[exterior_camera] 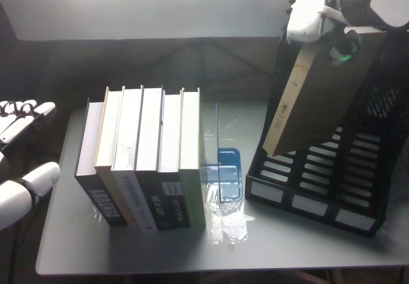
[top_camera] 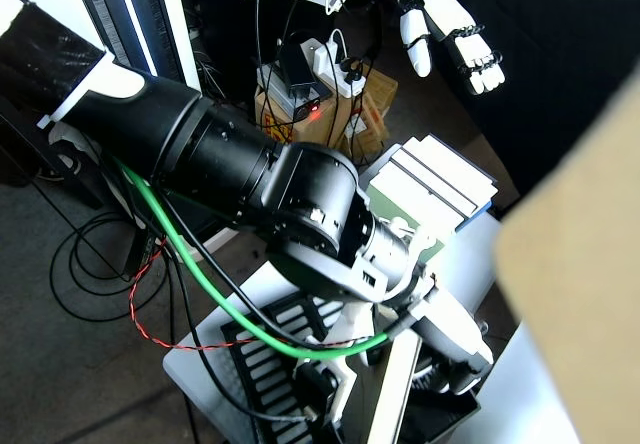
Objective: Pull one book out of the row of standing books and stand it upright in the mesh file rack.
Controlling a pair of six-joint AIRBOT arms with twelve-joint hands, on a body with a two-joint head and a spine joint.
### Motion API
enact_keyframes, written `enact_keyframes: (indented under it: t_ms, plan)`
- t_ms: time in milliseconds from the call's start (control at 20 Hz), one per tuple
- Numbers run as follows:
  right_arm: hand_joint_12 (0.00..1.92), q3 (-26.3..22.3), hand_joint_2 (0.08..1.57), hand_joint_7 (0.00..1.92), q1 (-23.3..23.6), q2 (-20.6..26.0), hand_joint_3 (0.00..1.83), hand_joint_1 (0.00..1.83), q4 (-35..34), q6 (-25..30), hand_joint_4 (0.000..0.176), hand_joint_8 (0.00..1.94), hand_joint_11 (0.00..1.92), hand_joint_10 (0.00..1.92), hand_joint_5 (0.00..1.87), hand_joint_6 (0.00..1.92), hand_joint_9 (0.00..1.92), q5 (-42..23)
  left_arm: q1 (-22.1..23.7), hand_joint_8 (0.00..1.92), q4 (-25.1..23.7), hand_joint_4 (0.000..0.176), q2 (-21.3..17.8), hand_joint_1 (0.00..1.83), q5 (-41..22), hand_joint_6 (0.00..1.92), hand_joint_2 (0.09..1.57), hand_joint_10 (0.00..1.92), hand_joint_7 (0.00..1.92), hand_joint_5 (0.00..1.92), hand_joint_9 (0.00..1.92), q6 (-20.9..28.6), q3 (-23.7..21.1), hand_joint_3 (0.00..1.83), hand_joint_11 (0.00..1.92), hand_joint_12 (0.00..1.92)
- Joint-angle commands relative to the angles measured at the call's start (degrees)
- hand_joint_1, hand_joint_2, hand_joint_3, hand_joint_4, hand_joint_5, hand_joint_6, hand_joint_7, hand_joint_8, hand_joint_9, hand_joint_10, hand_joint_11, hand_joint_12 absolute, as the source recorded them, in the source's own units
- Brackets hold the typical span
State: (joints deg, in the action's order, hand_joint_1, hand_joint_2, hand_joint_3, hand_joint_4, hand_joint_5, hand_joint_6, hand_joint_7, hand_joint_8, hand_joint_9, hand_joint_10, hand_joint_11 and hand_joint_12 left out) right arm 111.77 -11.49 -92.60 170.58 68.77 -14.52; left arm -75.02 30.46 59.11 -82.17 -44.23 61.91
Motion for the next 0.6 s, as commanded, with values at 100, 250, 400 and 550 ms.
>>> enact_keyframes:
  t_ms: [100,250,400,550]
  plan:
    - [1.26,0.6,1.37,0.54,0.3,0.6,0.00,0.99,2.0,-0.2,0.000,0.37,0.00,0.63,0.46,0.78,0.33,5.4,0.4,0.00,0.0,0.069,0.3,0.11,-7.0,0.00,1.49,0.00,0.04,0.08,0.02,0.4,0.5,0.00,0.00,0.00]
    - [1.07,0.5,1.25,0.42,0.0,0.3,0.00,1.09,2.0,-0.2,0.000,0.01,0.00,0.39,0.40,0.10,0.24,5.4,0.4,0.00,-0.1,0.078,0.4,0.09,-7.0,0.00,1.49,0.00,0.05,0.08,0.02,0.4,0.5,0.00,0.00,0.00]
    - [0.93,0.3,1.21,0.32,-0.1,0.5,0.00,1.02,2.0,-0.2,0.000,0.00,0.00,0.19,0.33,0.01,0.24,5.4,0.4,0.00,-0.1,0.075,0.4,0.09,-7.0,0.00,1.50,0.00,0.05,0.07,0.02,0.5,0.6,0.00,0.00,0.00]
    - [0.66,-0.3,1.17,0.22,-0.1,0.7,0.00,1.01,2.0,-0.2,0.000,0.00,0.00,0.10,0.20,0.00,0.19,5.4,0.4,0.00,0.0,0.085,0.4,0.09,-7.0,0.00,1.49,0.00,0.04,0.07,0.01,0.5,0.6,0.00,0.00,0.00]
